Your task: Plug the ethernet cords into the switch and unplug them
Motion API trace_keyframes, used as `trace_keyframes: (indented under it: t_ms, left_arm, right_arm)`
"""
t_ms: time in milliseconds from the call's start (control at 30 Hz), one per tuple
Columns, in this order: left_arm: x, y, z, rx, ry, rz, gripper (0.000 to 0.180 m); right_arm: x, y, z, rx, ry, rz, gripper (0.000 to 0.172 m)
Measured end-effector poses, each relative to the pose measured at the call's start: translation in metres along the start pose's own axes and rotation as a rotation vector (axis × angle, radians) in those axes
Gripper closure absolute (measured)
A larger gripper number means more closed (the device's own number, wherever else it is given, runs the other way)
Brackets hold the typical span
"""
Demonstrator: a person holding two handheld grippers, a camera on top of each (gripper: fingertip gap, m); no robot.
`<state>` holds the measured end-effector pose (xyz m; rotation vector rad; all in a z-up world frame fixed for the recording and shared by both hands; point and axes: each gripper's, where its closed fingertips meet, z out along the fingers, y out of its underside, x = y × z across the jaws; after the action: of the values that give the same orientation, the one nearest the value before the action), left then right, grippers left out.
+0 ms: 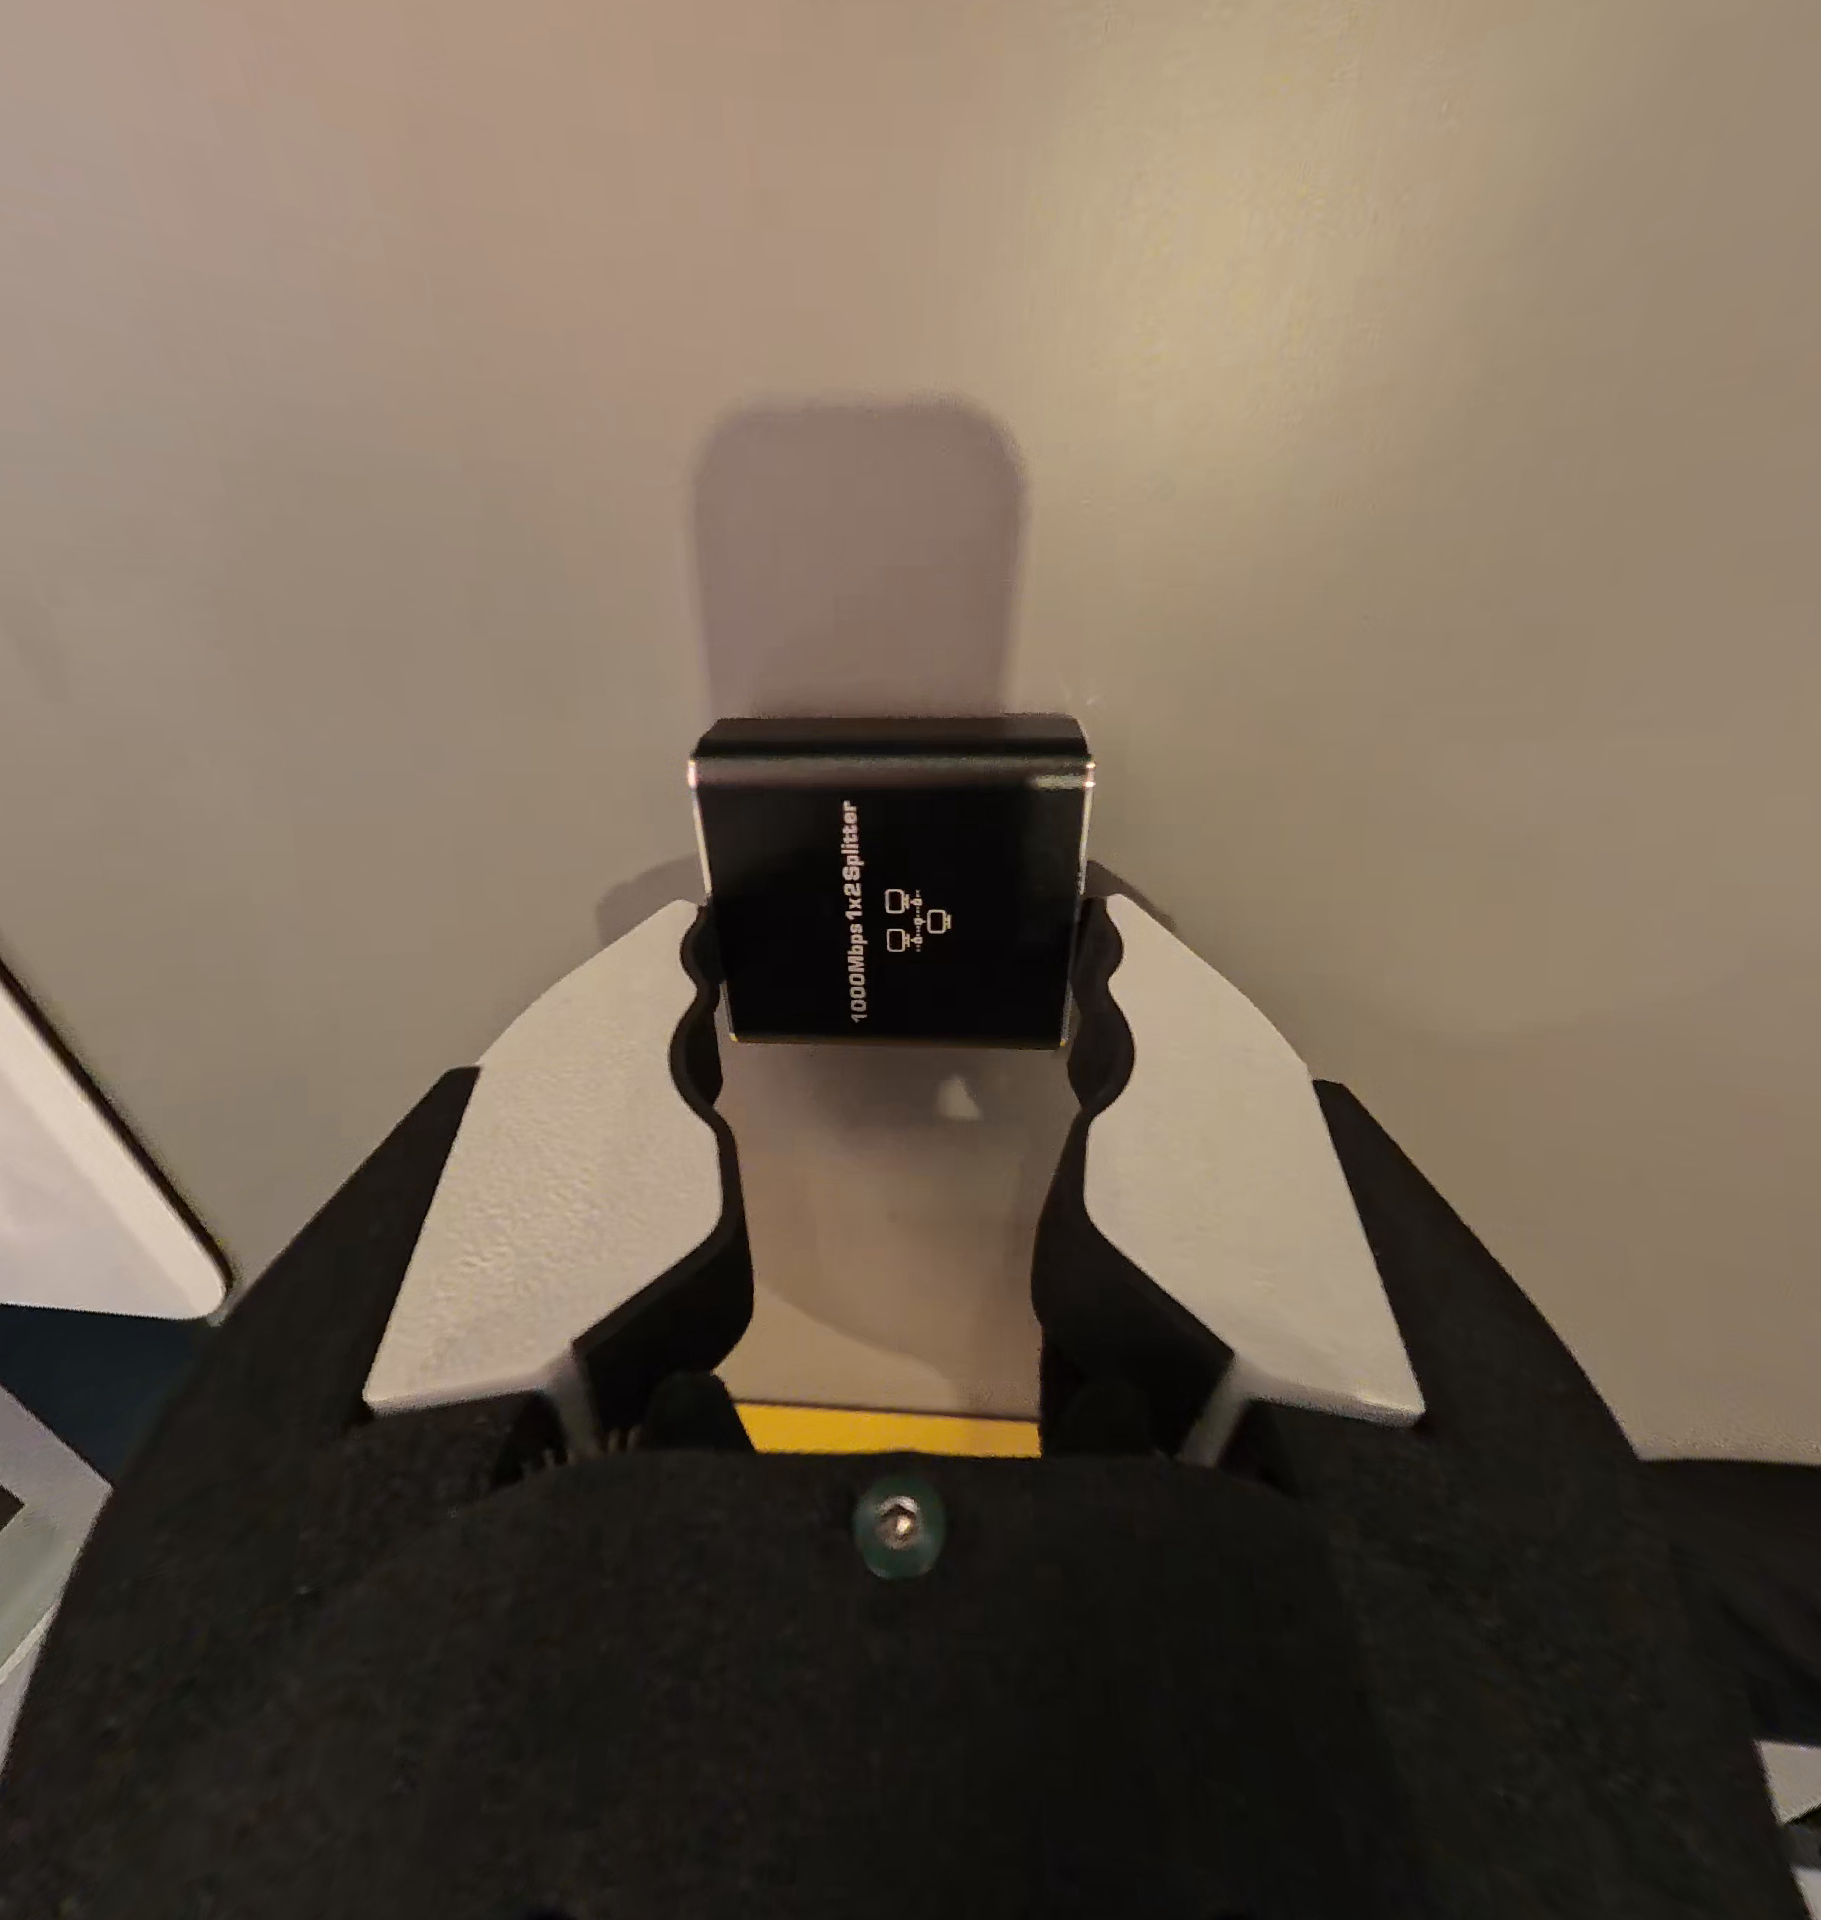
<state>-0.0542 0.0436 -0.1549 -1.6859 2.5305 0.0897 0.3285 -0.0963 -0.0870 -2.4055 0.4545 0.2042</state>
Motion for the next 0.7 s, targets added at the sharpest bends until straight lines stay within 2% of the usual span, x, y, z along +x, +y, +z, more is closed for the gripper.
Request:
trace_keyframes:
  t_ms: [233,333,400,500,600,700]
  left_arm:
    - [0.001,-0.005,0.003,0.007,0.035,-0.019,0.115]
    - [-0.002,-0.007,-0.002,0.041,0.011,-0.013,0.101]
    - [-0.005,-0.012,-0.017,0.097,-0.029,-0.022,0.106]
    - [-0.010,-0.015,-0.057,0.217,-0.132,-0.039,0.111]
    - [-0.008,0.007,-0.105,0.287,-0.241,-0.068,0.113]
    - [-0.005,0.061,-0.135,0.281,-0.327,-0.130,0.123]
  right_arm:
    - [-0.004,-0.010,-0.011,0.077,-0.036,0.037,0.157]
    - [-0.006,-0.022,-0.027,0.149,-0.013,0.030,0.155]
    - [-0.012,-0.034,-0.044,0.216,0.018,-0.024,0.155]
    - [-0.042,-0.058,-0.075,0.353,0.056,-0.228,0.154]
    - [-0.090,-0.079,-0.097,0.489,0.065,-0.480,0.147]
    - [-0.130,-0.087,-0.099,0.542,0.050,-0.659,0.147]
